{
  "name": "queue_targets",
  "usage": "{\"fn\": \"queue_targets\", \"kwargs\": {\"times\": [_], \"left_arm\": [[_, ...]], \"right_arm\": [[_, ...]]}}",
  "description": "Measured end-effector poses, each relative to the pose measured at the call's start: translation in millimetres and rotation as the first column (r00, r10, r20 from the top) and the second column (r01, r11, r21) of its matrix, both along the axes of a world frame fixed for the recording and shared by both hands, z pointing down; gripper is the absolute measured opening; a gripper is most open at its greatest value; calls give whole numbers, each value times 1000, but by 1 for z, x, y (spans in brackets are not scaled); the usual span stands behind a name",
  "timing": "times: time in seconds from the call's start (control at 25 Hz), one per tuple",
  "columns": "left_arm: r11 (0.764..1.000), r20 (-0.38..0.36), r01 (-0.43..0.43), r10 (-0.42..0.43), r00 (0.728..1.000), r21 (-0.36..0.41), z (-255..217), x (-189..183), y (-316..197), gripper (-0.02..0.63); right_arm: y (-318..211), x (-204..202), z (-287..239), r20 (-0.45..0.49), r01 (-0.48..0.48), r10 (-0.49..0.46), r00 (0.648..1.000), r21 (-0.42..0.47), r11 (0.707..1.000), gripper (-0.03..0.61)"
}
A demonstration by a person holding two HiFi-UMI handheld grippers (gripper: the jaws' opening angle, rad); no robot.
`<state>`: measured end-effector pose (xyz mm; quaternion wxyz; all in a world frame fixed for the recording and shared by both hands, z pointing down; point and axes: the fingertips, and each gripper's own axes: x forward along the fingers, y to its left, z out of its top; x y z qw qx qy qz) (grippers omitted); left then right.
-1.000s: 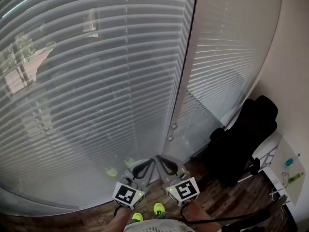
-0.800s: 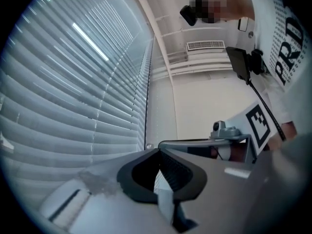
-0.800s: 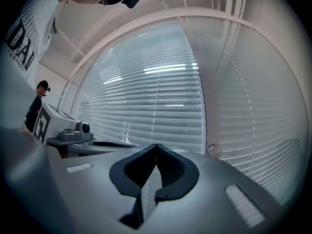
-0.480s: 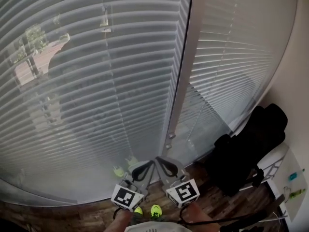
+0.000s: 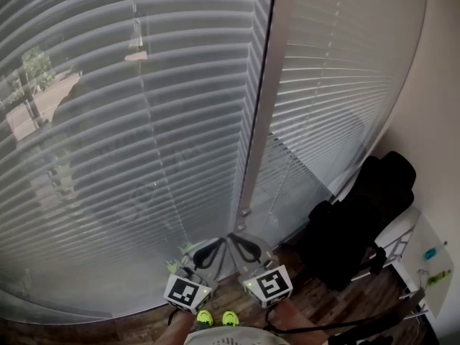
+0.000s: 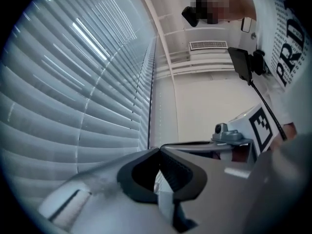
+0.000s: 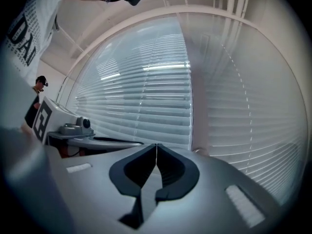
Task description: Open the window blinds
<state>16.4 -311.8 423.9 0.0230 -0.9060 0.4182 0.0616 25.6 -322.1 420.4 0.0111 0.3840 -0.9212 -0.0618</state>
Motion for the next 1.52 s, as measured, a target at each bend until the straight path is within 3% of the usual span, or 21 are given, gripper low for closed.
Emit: {"fn": "queue_targets", "kwargs": {"times": [0.36,0.56,0.84,1.2,1.36,1.52], "left_arm": [[1000,39,-2,3,999,-6,0,-1,-20,-8],[1000,45,9,-8,999,-18,5,-3,-28,-8],[999,40,22,-21,999,-27,9,0,-34,-8],[999,38,28,-26,999,-34,13,1,-37,-8],[999,39,36,-35,999,-33,12,1,-39,-8],[999,40,23,-22,999,-32,13,4,-39,-8]], "right_arm": [[-29,19,-15,-58,-109,115,992,104,989,133],[-44,30,-15,-93,-170,185,978,150,974,164],[-55,34,-3,-148,-182,206,967,157,971,192],[-69,35,6,-210,-160,192,959,162,974,190],[-73,36,5,-206,-177,214,955,184,967,146],[-72,36,5,-199,-172,209,957,190,967,146]]}}
